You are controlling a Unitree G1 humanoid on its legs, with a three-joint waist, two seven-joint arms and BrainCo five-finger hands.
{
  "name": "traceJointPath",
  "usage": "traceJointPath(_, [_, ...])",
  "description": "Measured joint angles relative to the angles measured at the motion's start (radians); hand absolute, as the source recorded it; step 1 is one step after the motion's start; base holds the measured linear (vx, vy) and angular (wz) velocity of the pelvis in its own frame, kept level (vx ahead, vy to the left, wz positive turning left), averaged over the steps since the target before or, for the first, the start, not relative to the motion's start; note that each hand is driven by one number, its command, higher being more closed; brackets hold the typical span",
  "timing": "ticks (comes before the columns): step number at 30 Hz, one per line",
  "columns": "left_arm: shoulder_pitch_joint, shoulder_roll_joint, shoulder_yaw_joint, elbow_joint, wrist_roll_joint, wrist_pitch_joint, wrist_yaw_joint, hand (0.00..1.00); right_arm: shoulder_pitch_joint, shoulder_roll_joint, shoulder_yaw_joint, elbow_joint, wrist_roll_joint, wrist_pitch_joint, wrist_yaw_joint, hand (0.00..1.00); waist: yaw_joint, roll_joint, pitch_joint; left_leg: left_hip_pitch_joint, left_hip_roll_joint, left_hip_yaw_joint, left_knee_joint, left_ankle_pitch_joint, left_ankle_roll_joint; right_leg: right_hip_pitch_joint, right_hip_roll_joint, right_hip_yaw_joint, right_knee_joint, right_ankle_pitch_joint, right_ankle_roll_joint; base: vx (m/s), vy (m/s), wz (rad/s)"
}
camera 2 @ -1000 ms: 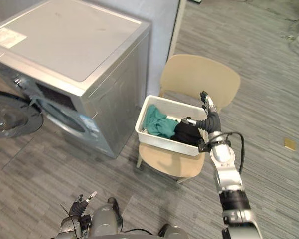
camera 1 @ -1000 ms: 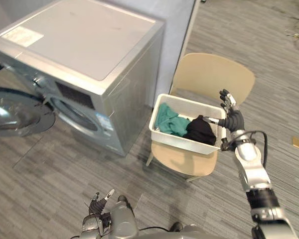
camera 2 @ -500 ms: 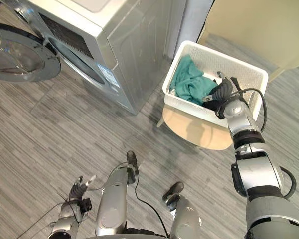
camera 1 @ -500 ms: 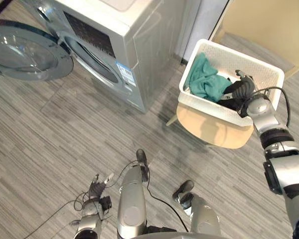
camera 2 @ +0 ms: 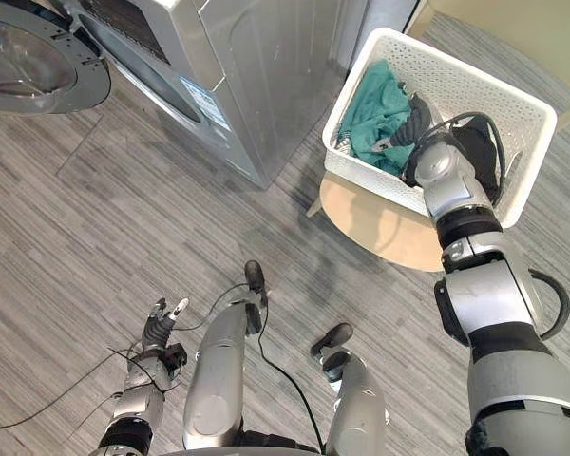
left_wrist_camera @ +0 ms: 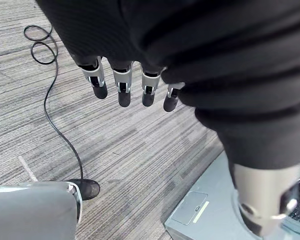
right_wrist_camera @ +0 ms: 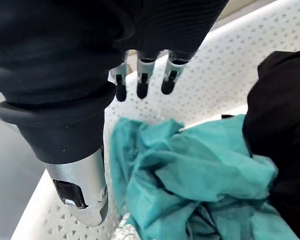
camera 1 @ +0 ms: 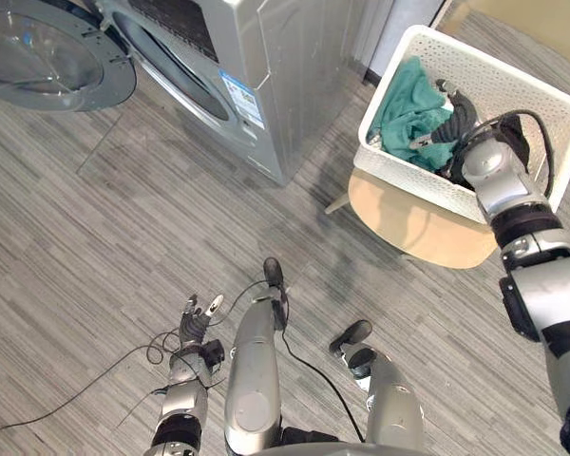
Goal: Pick up the laundry basket with both hands and put the clothes into the washing machine.
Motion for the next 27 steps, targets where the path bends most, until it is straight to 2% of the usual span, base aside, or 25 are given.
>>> traceJointPath(5, [-0.013,-0.011,0.017,-0.01,-0.049,-0.001,-0.002,0.0,-0.074,-0.024,0.07,0.052,-0.002,0.0,-0.003,0.0,0.009,0.002,0.01,-0.042,-0.004,-0.008,-0.028,0.025,-0.002,-0.03,0.006,-0.032,-0.011,0.001,-0.004,0.03,-0.04,0.1])
traceJointPath(8, [-0.034,-0.025,0.031,-0.034,-0.118,-0.018,-0.003,0.0,-0.138,-0.066,0.138,0.073,-0.006,-0.001,-0.002,0.0,0.034,0.005,0.018,-0.06,-0.005,0.006,-0.078,0.058,-0.004,-0.07,0.014,-0.034,-0.028,0.009,-0.015,0.02,-0.046,-0.06])
traceJointPath(11, [-0.042,-0.043,0.033,-0.07,-0.183,-0.024,-0.007,0.0,-0.171,-0.093,0.202,0.093,-0.009,0.0,0.008,0.0,0.035,0.006,0.019,-0.071,-0.009,0.015,-0.118,0.087,-0.007,-0.098,0.017,-0.039,-0.028,0.01,-0.017,0.03,-0.061,-0.05])
traceJointPath(18, [-0.09,-0.08,0.034,-0.081,-0.339,-0.037,-0.021,0.0,-0.183,-0.118,0.289,0.098,0.022,0.002,0.042,0.0,0.038,0.01,0.021,-0.118,0.012,0.029,-0.124,0.098,-0.01,-0.145,0.04,-0.042,-0.047,0.017,-0.027,0.03,-0.057,-0.08])
traceJointPath(21, [-0.102,-0.087,0.032,-0.102,-0.351,-0.039,-0.026,0.0,-0.213,-0.118,0.31,0.099,0.042,0.003,0.043,0.0,0.039,0.025,0.037,-0.129,0.021,0.032,-0.124,0.101,-0.012,-0.156,0.048,-0.043,-0.049,0.018,-0.027,0.02,-0.055,-0.07])
traceJointPath(26, [-0.121,-0.096,0.032,-0.115,-0.373,-0.04,-0.029,0.0,-0.231,-0.13,0.325,0.102,0.113,0.001,0.045,0.0,0.054,0.025,0.039,-0.162,0.026,0.053,-0.145,0.124,-0.006,-0.203,0.053,-0.043,-0.048,0.018,-0.029,0.02,-0.048,-0.06])
traceJointPath(27, [-0.129,-0.101,0.032,-0.116,-0.388,-0.04,-0.03,0.0,-0.231,-0.131,0.328,0.107,0.116,0.003,0.045,1.0,0.059,0.026,0.039,-0.163,0.026,0.054,-0.149,0.13,-0.005,-0.203,0.054,-0.045,-0.048,0.018,-0.029,0.04,-0.058,0.02])
